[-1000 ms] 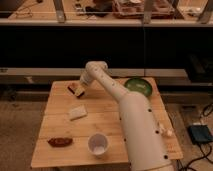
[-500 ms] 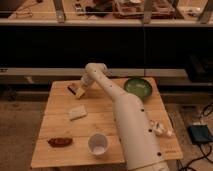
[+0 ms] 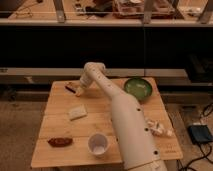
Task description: Place the eraser on the white sponge
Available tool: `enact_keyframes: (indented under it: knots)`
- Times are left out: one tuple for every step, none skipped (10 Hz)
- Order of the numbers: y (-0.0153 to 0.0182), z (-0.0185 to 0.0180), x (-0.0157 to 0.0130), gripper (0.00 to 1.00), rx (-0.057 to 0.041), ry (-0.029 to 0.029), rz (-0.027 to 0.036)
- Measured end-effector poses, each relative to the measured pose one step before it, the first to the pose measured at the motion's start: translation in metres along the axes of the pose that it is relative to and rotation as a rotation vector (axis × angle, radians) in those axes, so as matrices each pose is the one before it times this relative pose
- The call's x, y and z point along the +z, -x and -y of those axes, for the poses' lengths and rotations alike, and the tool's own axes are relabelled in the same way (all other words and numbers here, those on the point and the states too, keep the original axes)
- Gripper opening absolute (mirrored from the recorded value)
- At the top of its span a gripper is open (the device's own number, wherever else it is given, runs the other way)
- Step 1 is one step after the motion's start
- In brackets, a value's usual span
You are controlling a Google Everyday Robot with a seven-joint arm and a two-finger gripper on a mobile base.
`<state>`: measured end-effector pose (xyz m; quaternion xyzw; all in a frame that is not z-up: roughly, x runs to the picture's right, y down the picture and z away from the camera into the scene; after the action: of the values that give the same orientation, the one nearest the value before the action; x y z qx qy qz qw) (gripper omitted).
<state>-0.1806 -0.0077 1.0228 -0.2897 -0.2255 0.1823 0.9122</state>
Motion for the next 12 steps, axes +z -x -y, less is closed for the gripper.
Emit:
enact_keyframes:
  knots:
    - [0.00537,-0.00021,-0.00341,0.03,-0.01409,0.00420,0.01063]
    - [0.01042,-0.00134,-0.00827,0.00,-0.02710,0.01031,0.03288]
    - [0.00000,0.00000,0.00000,0.00,0.00000,0.00000,0.00000]
    - [0.02767,-0.01462,-0.03824,0.00,-0.13115,0.06264,0.13280]
    - [0.01301,-0.01949,-0.02507,0.00,-0.10455,0.06602,0.08152]
    - [0.00339,-0.01708,-0.01438,0.00,-0.07128,0.05307,0.03870]
    - [-0.00422,-0.02521,-0.01800,0.00,-0.08940,0.07463,0.03037]
    - [-0.01498,-0.02837,-0.01841,0.00,-0.07612,0.07737,0.00134]
    - [-0.01628,-0.02206,-0.01357,0.00,-0.04270,0.05612,-0.02019]
    - [-0.01863,-0.01952,-0.00865,0.00,-0.03457,0.05485,-0.03878]
    - [-0.02257,-0.01689,-0.00693,0.00,-0.02711,0.05355,-0.06179]
    - [-0.01064,-0.00667,-0.00270,0.00,-0.00908,0.02171,-0.03156]
